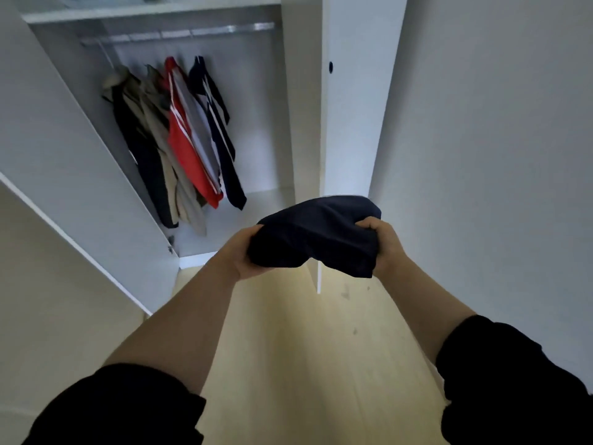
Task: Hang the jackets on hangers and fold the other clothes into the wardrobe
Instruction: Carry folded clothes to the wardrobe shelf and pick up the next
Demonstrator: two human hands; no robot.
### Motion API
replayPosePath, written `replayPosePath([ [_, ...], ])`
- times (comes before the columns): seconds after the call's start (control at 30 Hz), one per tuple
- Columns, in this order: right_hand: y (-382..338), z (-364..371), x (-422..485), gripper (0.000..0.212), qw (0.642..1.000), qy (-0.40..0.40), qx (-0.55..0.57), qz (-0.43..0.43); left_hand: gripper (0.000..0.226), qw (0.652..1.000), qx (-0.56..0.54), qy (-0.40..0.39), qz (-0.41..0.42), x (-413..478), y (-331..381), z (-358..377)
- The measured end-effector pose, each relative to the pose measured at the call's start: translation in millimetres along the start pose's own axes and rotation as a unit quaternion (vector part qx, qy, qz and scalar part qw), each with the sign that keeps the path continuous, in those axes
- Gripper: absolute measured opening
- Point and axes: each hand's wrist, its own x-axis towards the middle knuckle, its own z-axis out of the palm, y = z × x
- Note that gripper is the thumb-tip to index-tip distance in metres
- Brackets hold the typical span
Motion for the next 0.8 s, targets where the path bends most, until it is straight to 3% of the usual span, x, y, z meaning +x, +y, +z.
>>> replayPosePath([
  [0.1, -24, 52, -1, 0.012, 1.0, -0.025, -0.008, -0.015, 0.031, 0.999, -0.009, 0.027, 0.027, -3, 50, -14],
  [0.27, -70, 121, 21, 0.019, 0.991, -0.121, -0.024, -0.049, 0.029, 0.995, -0.002, 0.052, 0.083, 8, 116, -34],
  [0.4, -105, 171, 60, 0.012, 0.982, -0.182, -0.009, -0.048, 0.021, 0.99, -0.002, 0.056, 0.128, 25, 173, -42],
  [0.53, -143, 221, 113, 0.018, 0.972, -0.231, -0.006, -0.053, 0.046, 0.98, -0.01, 0.102, 0.172, 58, 241, -51],
  [0.7, -208, 289, 174, 0.022, 0.953, -0.291, -0.007, -0.086, 0.025, 0.965, -0.029, 0.097, 0.242, 103, 335, -52],
  [0.8, -236, 334, 205, 0.017, 0.943, -0.318, 0.001, -0.103, 0.024, 0.957, -0.058, 0.085, 0.271, 125, 380, -60],
])
